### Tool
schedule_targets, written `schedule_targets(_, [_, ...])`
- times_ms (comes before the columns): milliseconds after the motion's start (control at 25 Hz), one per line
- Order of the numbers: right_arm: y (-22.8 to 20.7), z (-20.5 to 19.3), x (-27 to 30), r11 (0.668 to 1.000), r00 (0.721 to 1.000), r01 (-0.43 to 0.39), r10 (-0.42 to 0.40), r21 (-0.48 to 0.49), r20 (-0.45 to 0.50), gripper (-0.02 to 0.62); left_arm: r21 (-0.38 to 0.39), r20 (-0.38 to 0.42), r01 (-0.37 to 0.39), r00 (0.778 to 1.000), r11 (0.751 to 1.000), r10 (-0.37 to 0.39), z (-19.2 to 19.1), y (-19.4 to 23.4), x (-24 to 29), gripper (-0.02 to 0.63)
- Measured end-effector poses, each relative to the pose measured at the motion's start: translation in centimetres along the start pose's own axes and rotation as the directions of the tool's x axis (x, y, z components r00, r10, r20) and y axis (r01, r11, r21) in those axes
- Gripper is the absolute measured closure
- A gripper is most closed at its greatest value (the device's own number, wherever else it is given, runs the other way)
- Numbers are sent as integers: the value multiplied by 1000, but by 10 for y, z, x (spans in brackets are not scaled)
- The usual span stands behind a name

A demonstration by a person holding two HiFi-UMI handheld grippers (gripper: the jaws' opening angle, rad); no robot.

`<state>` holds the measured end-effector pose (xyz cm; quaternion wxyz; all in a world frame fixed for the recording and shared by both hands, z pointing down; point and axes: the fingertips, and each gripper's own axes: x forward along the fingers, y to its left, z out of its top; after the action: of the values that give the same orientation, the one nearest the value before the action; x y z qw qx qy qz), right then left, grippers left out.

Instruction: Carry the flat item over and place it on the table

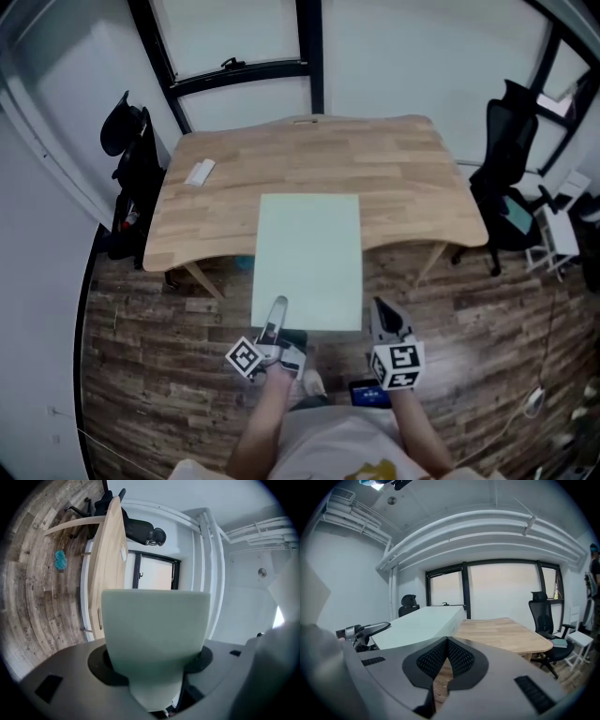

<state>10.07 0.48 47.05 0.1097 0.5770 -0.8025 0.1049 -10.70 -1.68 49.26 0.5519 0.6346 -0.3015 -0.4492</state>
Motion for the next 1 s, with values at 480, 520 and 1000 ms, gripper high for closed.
schedule_targets(480, [14, 5, 27, 999, 999, 51, -51, 13, 9, 597, -5, -29, -4, 1000, 1000, 3, 41, 8, 25, 317])
schedule_targets(520, [13, 5, 28, 998, 998, 55, -55, 14, 11, 597, -9, -28, -4, 1000, 1000, 4, 42, 9, 26, 317])
schedule_targets(1000, [2, 10, 47, 997, 996, 76, -77, 20, 43, 597, -10, -14, -10, 1000, 1000, 10, 58, 15, 44, 317])
